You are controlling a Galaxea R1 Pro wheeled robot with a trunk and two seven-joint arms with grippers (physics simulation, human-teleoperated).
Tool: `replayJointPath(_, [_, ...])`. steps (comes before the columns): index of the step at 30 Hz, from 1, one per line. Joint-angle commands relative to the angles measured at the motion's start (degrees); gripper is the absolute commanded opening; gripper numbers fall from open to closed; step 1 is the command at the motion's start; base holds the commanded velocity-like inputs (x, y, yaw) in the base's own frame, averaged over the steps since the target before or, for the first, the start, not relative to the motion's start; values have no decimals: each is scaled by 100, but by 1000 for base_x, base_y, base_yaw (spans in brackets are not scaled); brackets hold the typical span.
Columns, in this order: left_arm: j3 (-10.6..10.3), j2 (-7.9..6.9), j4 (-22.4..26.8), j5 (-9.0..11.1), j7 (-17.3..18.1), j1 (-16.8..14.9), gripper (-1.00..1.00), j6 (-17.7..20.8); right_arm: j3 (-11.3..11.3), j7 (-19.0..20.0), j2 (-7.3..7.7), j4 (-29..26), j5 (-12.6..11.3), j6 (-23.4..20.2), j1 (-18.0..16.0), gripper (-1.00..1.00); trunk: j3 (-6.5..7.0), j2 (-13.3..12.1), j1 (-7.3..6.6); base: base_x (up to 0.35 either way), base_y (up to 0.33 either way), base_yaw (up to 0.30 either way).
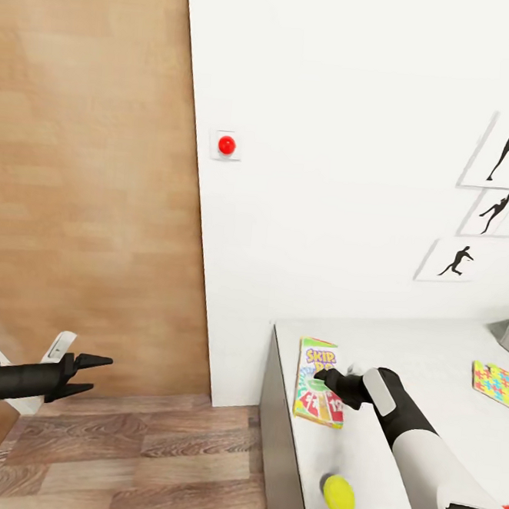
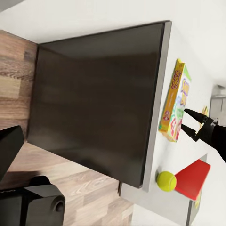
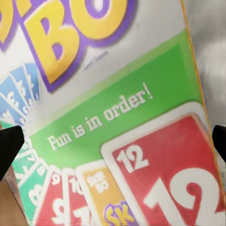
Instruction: Put all the toys in the child's room - the three board games (two on the bed and one on the table), the two jigsaw puzzles on the table, and the tennis ball on the table - inside the toy box on the table in the child's room.
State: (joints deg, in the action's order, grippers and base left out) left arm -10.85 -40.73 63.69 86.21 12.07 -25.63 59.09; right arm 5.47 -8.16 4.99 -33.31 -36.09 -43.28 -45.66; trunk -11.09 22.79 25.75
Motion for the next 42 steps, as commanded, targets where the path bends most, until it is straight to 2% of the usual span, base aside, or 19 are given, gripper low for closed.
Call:
replayJointPath(1, [-10, -5, -6, -42, 59, -6, 100, 1, 10, -54, -5, -9, -60, -23, -4, 100, -12, 12, 4, 0, 162, 0])
replayJointPath(42, [-31, -4, -6, -42, 59, -8, 100, -2, 7, -54, 11, -9, -59, -22, -4, 100, -12, 12, 4, 0, 100, 0])
